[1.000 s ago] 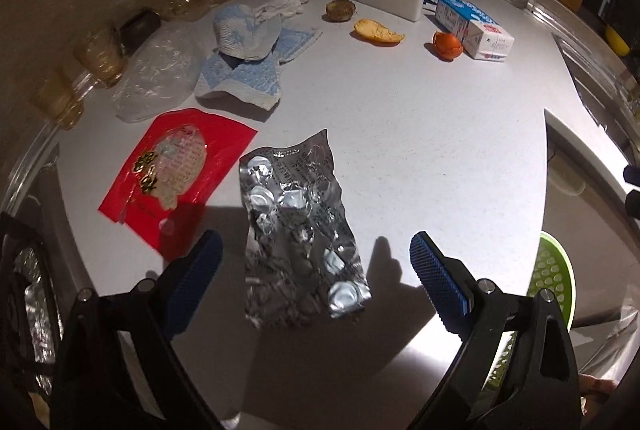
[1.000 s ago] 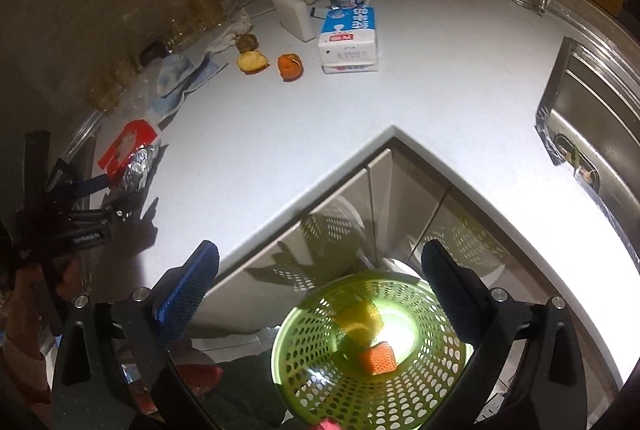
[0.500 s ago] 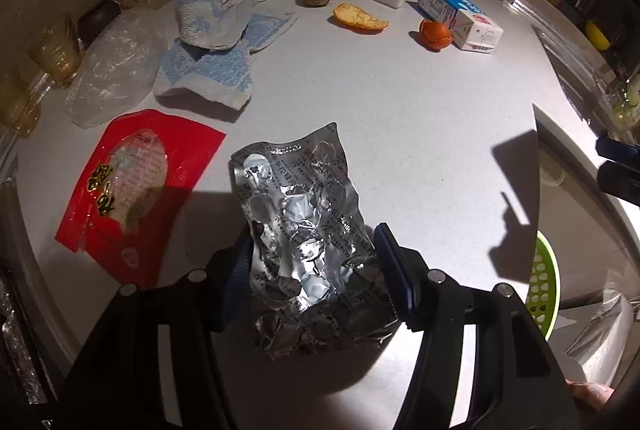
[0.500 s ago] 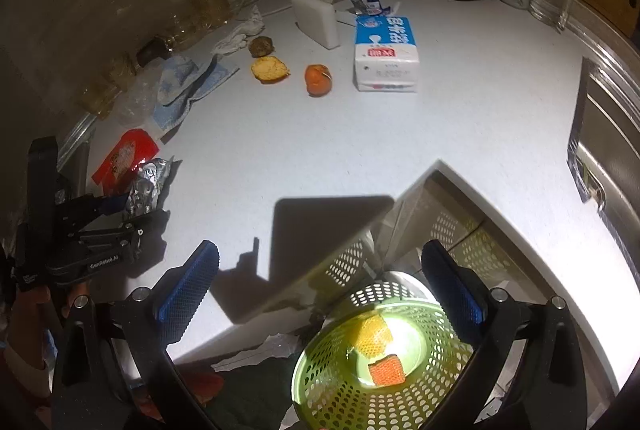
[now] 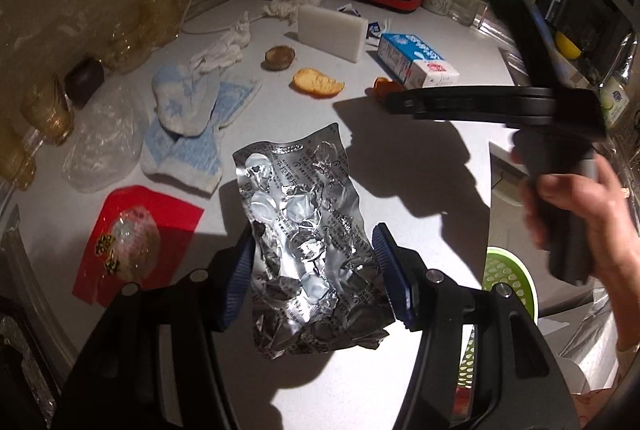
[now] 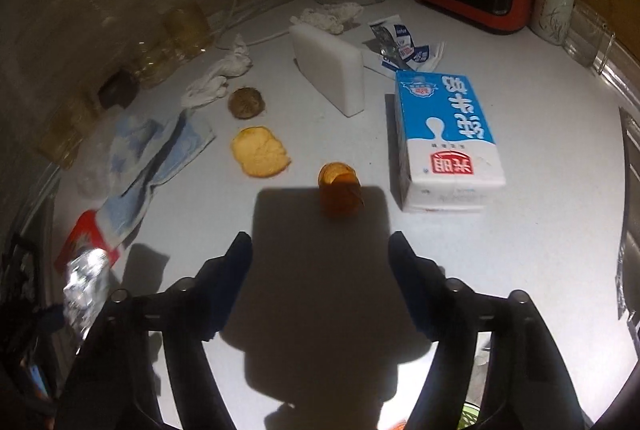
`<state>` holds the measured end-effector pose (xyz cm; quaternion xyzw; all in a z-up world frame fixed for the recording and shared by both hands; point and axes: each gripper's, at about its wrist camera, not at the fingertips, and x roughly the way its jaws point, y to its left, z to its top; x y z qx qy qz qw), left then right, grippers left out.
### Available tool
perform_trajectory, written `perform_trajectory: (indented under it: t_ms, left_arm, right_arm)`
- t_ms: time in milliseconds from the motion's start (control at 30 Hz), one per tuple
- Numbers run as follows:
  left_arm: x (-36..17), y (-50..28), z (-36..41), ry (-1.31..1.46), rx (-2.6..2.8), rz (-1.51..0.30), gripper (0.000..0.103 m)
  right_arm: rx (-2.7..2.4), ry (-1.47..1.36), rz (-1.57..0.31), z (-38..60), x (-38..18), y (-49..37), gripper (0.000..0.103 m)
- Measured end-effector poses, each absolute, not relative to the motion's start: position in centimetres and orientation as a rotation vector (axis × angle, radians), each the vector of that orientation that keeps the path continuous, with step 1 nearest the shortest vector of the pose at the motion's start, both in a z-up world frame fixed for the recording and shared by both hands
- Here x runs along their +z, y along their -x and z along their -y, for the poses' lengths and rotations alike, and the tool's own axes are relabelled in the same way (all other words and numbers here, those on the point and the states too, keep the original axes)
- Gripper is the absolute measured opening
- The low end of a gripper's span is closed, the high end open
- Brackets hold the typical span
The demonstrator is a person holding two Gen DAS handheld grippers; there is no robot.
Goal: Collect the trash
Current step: 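Grasp the crumpled foil packet with the left tool, then grasp the bread crust with the right tool while the left tool lifts the foil packet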
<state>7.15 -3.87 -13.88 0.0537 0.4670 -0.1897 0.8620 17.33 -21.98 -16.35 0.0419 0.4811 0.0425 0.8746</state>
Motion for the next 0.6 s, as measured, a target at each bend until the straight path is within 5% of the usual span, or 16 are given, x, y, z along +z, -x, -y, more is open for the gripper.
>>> perform_trajectory:
  t_ms: [267,333,600]
  left_arm:
    - [-13.9,-8.1,3.4,-0.104,-0.417,-0.973,0.056]
    - [-14.0,-8.2,3.3,-0.104,-0.416,-0.975,0.056]
    - [-13.0,-6.6,4.9,-0.141,-0.47,-0.968,0.056]
  right_arm:
    - [0.024,-0.092,-1.027,21.5,-18.5,-20.6,0.05]
    - [0.016,-0.077,-1.036,21.2,-18.5,-21.1,0.025]
    - [0.055,-0.113,-1.006,22.3,-16.3,-18.0,0.021]
